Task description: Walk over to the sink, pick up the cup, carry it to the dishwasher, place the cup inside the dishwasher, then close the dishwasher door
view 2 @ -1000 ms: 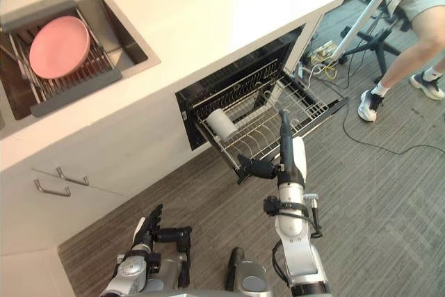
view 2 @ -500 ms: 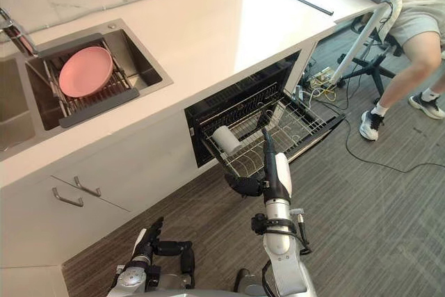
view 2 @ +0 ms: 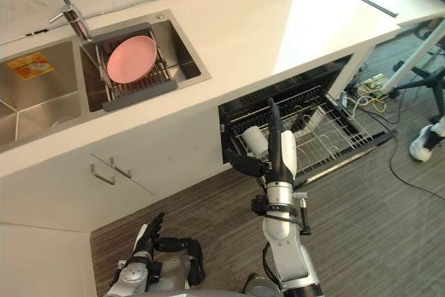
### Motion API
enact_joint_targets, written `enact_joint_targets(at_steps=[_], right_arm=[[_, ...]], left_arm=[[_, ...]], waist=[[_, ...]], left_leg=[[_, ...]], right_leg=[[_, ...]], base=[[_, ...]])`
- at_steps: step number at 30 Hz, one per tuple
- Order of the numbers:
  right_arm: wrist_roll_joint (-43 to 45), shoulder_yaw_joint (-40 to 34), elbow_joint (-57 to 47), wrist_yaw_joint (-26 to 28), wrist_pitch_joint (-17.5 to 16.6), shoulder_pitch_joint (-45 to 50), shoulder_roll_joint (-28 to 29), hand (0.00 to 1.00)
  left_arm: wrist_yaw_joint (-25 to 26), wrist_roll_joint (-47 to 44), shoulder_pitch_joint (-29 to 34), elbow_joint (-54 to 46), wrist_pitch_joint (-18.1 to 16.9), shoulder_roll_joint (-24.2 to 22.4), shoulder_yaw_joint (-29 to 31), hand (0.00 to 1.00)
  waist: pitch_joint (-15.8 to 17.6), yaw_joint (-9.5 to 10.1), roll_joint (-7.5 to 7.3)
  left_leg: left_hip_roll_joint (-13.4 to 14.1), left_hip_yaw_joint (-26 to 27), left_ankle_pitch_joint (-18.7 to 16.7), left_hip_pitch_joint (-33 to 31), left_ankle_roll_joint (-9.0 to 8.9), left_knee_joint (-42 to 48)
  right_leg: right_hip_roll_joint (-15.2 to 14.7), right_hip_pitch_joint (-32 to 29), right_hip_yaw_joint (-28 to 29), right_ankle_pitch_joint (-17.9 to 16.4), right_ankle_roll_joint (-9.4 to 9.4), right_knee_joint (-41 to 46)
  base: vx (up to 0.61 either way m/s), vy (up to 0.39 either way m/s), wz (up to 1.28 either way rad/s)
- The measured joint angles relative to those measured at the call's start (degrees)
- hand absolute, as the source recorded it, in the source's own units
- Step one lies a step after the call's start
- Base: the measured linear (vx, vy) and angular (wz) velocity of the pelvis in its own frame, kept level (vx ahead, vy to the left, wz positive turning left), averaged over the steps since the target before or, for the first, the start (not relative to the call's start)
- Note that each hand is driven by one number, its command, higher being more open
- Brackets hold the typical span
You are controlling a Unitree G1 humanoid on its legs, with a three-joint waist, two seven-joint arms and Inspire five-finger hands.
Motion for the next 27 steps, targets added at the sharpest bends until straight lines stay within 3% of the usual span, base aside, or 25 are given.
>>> enact_joint_targets(at_steps=[2, 3, 4, 5, 7, 9, 10, 11, 12, 13, 14, 17, 20, 23, 24, 26, 27], right_arm=[[-0.06, -0.89, 0.05, -0.1, 0.21, -0.1, -0.37, 1.0], [-0.1, -1.34, 0.05, -0.45, 0.42, -0.29, -0.28, 1.0], [-0.12, -1.54, 0.09, -0.77, 0.68, -0.64, -0.44, 1.0], [-0.26, -1.62, 0.22, -0.88, 0.72, -1.01, -0.28, 1.0], [-1.72, -1.29, 0.21, -0.88, 0.69, -1.43, -0.36, 1.0], [-2.36, -1.09, 0.21, -0.82, 0.52, -2.43, -0.59, 1.0], [-2.36, -1.09, 0.21, -0.82, 0.51, -2.76, -0.84, 1.0], [-2.35, -1.12, 0.13, -0.84, 0.51, -3.35, -1.64, 1.0], [-2.34, -1.12, -0.19, -0.85, 0.5, -3.32, -2.74, 1.0], [-2.32, -1.11, -0.47, -0.85, 0.5, -3.04, -2.97, 1.0], [-2.3, -1.03, -0.41, -0.9, 0.56, -2.82, -4.74, 1.0], [-2.26, -1.65, -1.85, -0.84, 0.53, -2.22, -6.8, 1.0], [-2.11, -4.02, -2.31, -0.8, 0.52, 0.1, -7.11, 1.0], [-1.43, -4.26, -3.38, -0.49, 0.02, 1.51, -7.08, 1.0], [-1.24, -4.18, -4.1, -0.3, -0.51, 1.4, -6.82, 1.0], [-1.13, -4.47, -4.1, -0.3, -1.04, 0.92, -6.64, 1.0], [-1.08, -4.59, -4.08, -0.17, -1.04, 0.84, -6.99, 1.0]], left_arm=[[0.34, -0.01, 0.01, 0.37, 0.09, -0.1, 0.09, 1.0], [0.35, -0.05, 0.25, 0.21, 0.08, 0.13, 0.13, 1.0], [0.48, -0.44, 0.38, 0.09, 0.09, 0.37, -0.1, 1.0], [1.07, -0.93, 0.61, 0.04, 0.17, 1.06, -0.1, 1.0], [1.79, -1.02, 0.87, 0.05, 0.41, 1.1, -0.13, 1.0], [2.0, -1.02, 0.73, 0.05, 0.43, 0.45, -0.26, 1.0], [2.14, -1.03, 0.65, 0.05, 0.43, 0.3, -0.44, 1.0], [2.18, -1.02, 0.57, 0.13, 0.42, -0.04, -0.84, 1.0], [2.16, -1.01, 0.87, 0.16, 0.35, 0.02, -1.17, 1.0], [1.83, -1.0, 1.09, 0.1, 0.42, 0.31, -1.3, 1.0], [1.65, -0.81, 0.53, 1.41, 0.66, -0.51, -1.6, 1.0], [1.56, -0.72, 0.98, 1.99, 0.49, -2.23, -1.6, 1.0], [1.25, -0.67, 1.24, 2.1, 0.52, -3.72, -1.58, 1.0], [1.0, -0.33, 0.88, 2.09, 0.41, -3.86, -1.33, 1.0], [0.98, -0.3, 0.73, 1.92, 0.29, -4.02, -0.92, 1.0], [0.91, -0.3, 0.52, 1.65, 0.17, -4.13, -0.93, 1.0], [0.92, -0.31, 0.66, 1.54, 0.15, -4.24, -0.96, 1.0]], waist=[[0.21, -0.2, -0.63], [-0.31, -0.33, -0.69], [-0.42, -0.64, -1.85], [-0.64, -1.25, -2.79], [-0.72, -2.23, -2.98], [-0.55, -2.54, -2.68], [-0.56, -2.88, -2.69], [-0.58, -3.38, -2.62], [-0.71, -3.45, -2.71], [-1.11, -3.51, -3.37], [-1.66, -3.34, -0.92], [-2.61, -3.28, 1.99], [-2.75, -3.34, 2.3], [-2.8, -2.87, 2.14], [-2.48, -2.58, 1.5], [-2.45, -2.22, 1.56], [-2.71, -1.96, 2.7]], left_leg=[[-2.42, -0.5, -1.1, 3.1, 0.8, -0.35], [-3.58, -1.12, -1.96, 4.81, 1.26, -0.69], [-4.77, -2.35, -2.44, 6.77, 1.75, -1.72], [-5.48, -4.23, -2.62, 9.22, 2.06, -3.16], [-4.91, -7.78, -2.64, 12.32, 2.09, -5.5], [-4.11, -12.2, -2.65, 14.92, 2.07, -6.77], [-3.93, -13.32, -2.66, 15.18, 2.04, -6.76], [-3.55, -14.99, -3.05, 15.79, 1.26, -6.72], [-3.44, -16.0, -4.49, 16.77, -1.24, -6.38], [-4.0, -16.1, -5.45, 16.99, -2.61, -5.91], [-2.23, -17.14, -6.77, 17.21, -3.3, -4.54], [0.35, -17.99, -6.19, 16.12, -4.21, -3.26], [1.87, -17.79, -5.7, 15.94, -5.05, 0.18], [2.81, -13.8, -4.35, 12.28, -6.59, 10.16], [2.9, -12.17, -5.28, 9.65, -5.28, 13.44], [3.49, -11.76, -7.3, 8.11, -4.26, 6.15], [4.51, -12.09, -1.01, 7.99, -4.92, -2.21]], right_leg=[[-4.58, -2.88, 1.52, -1.3, 0.83, 13.02], [-7.22, -5.52, 2.63, -0.35, -0.74, 21.41], [-9.28, -8.44, 4.89, 2.14, -4.02, 29.66], [-9.77, -12.41, 9.14, 3.02, -5.13, 38.2], [-6.15, -15.77, 11.88, -0.92, -5.09, 41.27], [-0.38, -20.46, 15.31, -3.34, -6.23, 35.44], [1.07, -21.8, 16.35, -3.46, -6.13, 33.21], [3.78, -24.15, 18.53, -3.1, -5.49, 27.78], [6.11, -24.79, 20.46, 0.24, -5.2, 18.94], [6.3, -24.56, 21.29, 6.04, -5.98, 13.48], [7.13, -23.6, 20.33, 7.92, -6.9, 14.25], [8.39, -20.26, 17.35, 7.59, -7.53, 10.13], [9.03, -14.86, 14.23, 7.72, -7.77, 5.33], [9.12, -9.1, 12.97, 9.92, -7.76, -1.82], [8.51, -8.06, 13.07, 11.06, -7.51, -4.16], [7.91, -7.97, 13.03, 11.61, -6.77, -4.98], [8.65, -7.9, 13.0, 11.96, -6.17, -5.43]], base=[[0.27, 0.139, 0.26], [0.28, 0.135, 0.32], [0.37, 0.137, 0.56], [0.46, 0.116, 0.84], [0.37, 0.035, 0.89], [0.4, -0.067, 0.89], [0.32, -0.101, 1.04], [0.25, -0.12, 1.08], [0.32, -0.153, 1.07], [0.39, -0.176, 0.98], [0.33, -0.126, 0.57], [0.29, -0.127, 0.39], [0.2, -0.086, 0.55], [0.09, -0.016, 0.28], [0.04, 0.034, 0.05], [0.02, 0.059, 0.05], [0.01, 0.1, -0.04]])
